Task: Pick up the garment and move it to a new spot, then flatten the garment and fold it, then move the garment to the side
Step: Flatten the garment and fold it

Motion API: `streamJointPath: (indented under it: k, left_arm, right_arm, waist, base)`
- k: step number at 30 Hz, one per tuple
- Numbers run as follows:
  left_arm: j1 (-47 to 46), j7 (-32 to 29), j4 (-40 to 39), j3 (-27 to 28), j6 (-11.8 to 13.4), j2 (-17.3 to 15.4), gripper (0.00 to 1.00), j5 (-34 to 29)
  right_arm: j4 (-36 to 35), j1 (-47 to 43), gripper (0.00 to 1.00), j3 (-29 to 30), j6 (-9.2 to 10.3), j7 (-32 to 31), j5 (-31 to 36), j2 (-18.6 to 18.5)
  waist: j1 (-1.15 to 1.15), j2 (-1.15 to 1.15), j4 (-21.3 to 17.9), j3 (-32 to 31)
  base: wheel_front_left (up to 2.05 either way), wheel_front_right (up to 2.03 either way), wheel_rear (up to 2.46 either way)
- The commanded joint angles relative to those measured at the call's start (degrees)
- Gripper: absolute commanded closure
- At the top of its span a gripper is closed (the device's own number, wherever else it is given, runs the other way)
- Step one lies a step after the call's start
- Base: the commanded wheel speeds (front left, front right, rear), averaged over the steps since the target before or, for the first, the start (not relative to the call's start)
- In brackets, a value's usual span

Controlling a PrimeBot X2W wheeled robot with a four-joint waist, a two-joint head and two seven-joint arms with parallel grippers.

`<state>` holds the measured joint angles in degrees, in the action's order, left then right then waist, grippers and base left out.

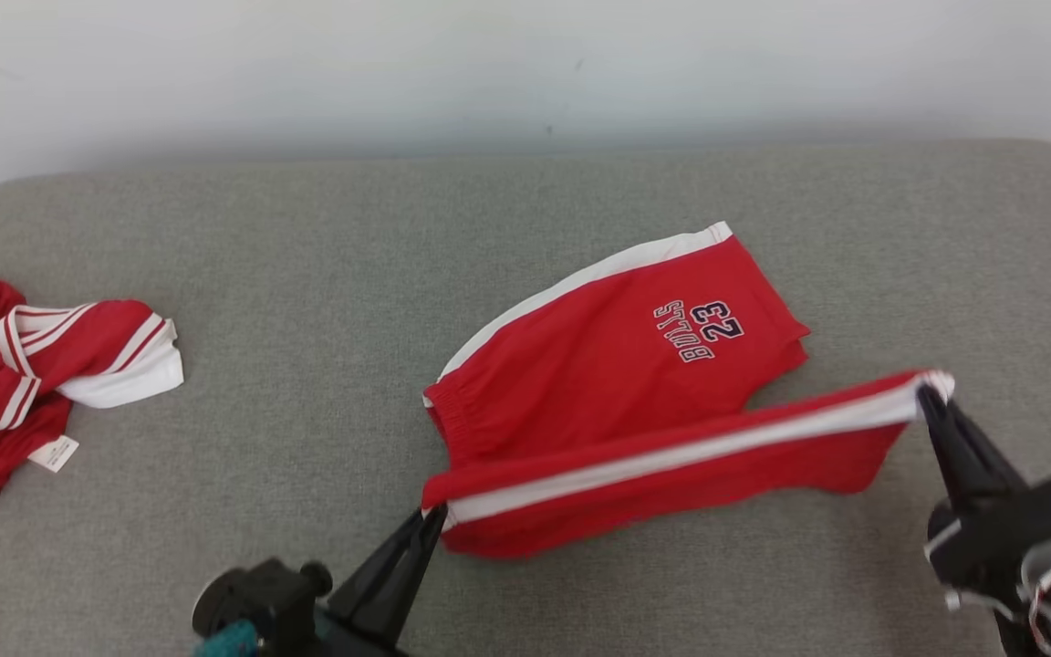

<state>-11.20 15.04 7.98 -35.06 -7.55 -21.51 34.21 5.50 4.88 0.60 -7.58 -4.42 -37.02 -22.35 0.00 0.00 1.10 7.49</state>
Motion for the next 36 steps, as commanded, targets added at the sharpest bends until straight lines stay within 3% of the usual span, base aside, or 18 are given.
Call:
streamJointPath:
  k: [1,10,17,27,36]
  left_arm:
    - [-2.2,0.2,1.0,-0.3,0.2,0.0,1.00,0.5]
    - [-12.7,0.2,6.6,-1.7,0.2,1.0,1.00,3.4]
    - [-18.8,0.2,10.6,-1.4,0.2,2.2,1.00,4.2]
    - [-25.2,0.2,15.5,-2.4,0.2,4.4,1.00,5.4]
    - [-29.1,0.2,19.9,-5.5,0.2,6.1,1.00,6.2]
  right_arm:
    - [1.6,3.2,1.00,-0.9,0.18,0.1,0.5,-0.8]
    - [17.7,23.8,1.00,-8.7,0.18,0.6,1.7,-4.4]
    - [31.0,37.9,1.00,-14.2,0.18,2.6,2.2,-4.8]
    - [46.3,51.8,1.00,-20.2,0.18,7.2,3.7,-1.5]
    - [56.3,57.6,1.00,-24.4,0.18,8.8,3.8,0.0]
  waist:
    - [0.00,0.00,1.0,1.3]
    - [0.00,0.00,2.6,5.8]
    - [0.00,0.00,4.0,9.6]
    - [0.00,0.00,6.3,13.9]
    - [0.00,0.00,7.1,15.0]
  base:
    - [0.00,0.00,0.00]
    - [0.00,0.00,0.00]
    - [0.00,0.00,0.00]
    - [0.00,0.00,0.00]
    - [0.00,0.00,0.00]
